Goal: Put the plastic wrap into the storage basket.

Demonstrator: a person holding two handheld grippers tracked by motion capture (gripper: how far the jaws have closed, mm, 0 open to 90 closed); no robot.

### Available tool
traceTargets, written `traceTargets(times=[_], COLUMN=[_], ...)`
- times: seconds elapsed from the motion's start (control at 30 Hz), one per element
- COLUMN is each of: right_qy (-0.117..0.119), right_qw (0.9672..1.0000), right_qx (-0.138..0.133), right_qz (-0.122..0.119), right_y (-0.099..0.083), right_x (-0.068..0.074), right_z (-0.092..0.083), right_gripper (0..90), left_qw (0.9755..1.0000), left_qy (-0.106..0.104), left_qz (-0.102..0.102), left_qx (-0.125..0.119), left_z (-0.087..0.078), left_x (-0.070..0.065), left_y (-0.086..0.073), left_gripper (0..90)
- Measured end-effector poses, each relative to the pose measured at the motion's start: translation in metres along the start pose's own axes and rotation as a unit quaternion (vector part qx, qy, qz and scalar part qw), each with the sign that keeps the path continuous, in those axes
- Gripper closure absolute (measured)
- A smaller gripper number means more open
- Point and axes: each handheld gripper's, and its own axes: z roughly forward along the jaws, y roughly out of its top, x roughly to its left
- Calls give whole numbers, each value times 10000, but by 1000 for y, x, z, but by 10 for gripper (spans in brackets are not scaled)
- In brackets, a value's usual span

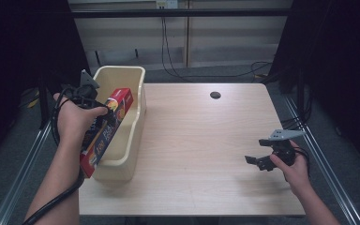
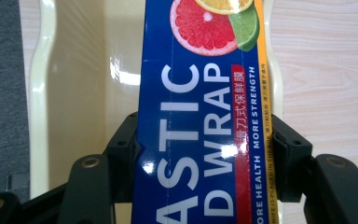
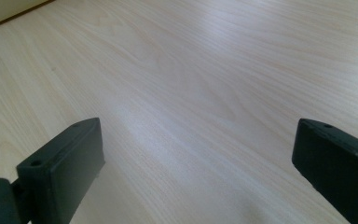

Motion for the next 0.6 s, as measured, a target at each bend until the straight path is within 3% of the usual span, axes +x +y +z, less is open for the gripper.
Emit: traceTargets(times=[0.6], right_qy=[36], right_qw=[10000], right_qx=[46], right_qz=[-25], right_y=[0], right_x=[1], right_z=[1], right_gripper=[21], left_qw=[9997], left_qy=[-44], left_qz=[-139], left_qx=[181], left_z=[27], left_x=[2], left_y=[-2], left_gripper=[404])
